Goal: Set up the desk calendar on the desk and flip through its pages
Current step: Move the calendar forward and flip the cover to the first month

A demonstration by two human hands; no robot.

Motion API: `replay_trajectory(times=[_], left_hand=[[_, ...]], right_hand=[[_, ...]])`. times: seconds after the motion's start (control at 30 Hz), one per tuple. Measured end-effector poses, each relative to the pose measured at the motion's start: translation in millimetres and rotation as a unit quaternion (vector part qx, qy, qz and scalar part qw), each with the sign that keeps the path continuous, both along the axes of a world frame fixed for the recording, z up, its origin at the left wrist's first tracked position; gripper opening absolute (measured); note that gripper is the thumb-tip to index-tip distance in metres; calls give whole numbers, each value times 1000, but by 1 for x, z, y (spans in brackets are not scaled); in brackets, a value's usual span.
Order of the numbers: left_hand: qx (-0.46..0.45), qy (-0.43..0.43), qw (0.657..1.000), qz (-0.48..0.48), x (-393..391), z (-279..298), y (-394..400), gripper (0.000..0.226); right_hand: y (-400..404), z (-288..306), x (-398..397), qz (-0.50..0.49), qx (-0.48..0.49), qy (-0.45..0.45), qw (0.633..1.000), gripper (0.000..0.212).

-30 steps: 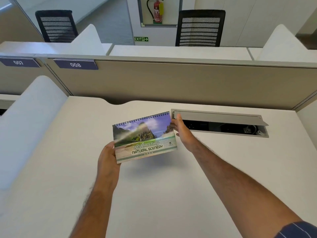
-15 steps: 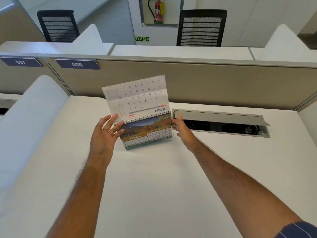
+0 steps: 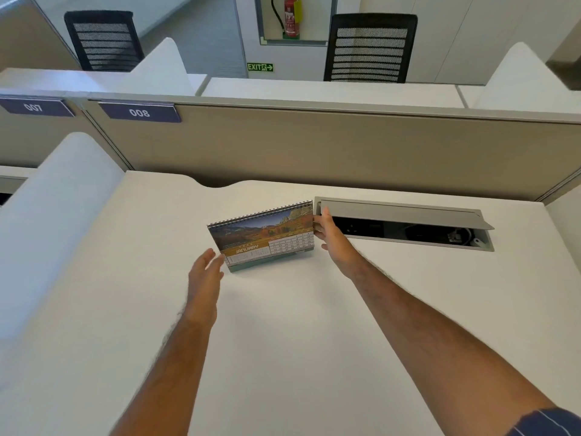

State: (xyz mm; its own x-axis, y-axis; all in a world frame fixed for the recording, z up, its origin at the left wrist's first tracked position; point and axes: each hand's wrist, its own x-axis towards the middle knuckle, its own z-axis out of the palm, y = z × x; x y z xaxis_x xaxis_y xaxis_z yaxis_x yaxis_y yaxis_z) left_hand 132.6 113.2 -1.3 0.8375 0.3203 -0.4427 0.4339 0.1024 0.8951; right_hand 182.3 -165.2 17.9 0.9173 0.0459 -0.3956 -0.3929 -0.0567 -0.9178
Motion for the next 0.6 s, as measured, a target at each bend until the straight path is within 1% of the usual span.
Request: replay_trajectory(times=[0.13,0.27,0.4,0.47,0.6], left_hand=[[32,2,999,-25,-10,-4,-11,48],[88,19,996,6,-15,-3,-14,41],[147,6,989,31,-18,-3,-14,17],[149,-7,988,41,-19,-3,-11,11],[139,-15,989,44,-23,-2,-8,6]], right_hand=[[0,0,-2,0,-3,-2,1000,55],[0,0,-3,4,-8,-2,1000,55],[1,0,-3,-2,-7,0,1000,54],[1,0,-3,-4,-6,2,1000,57],[1,0,-3,-4,-10,9,1000,58]])
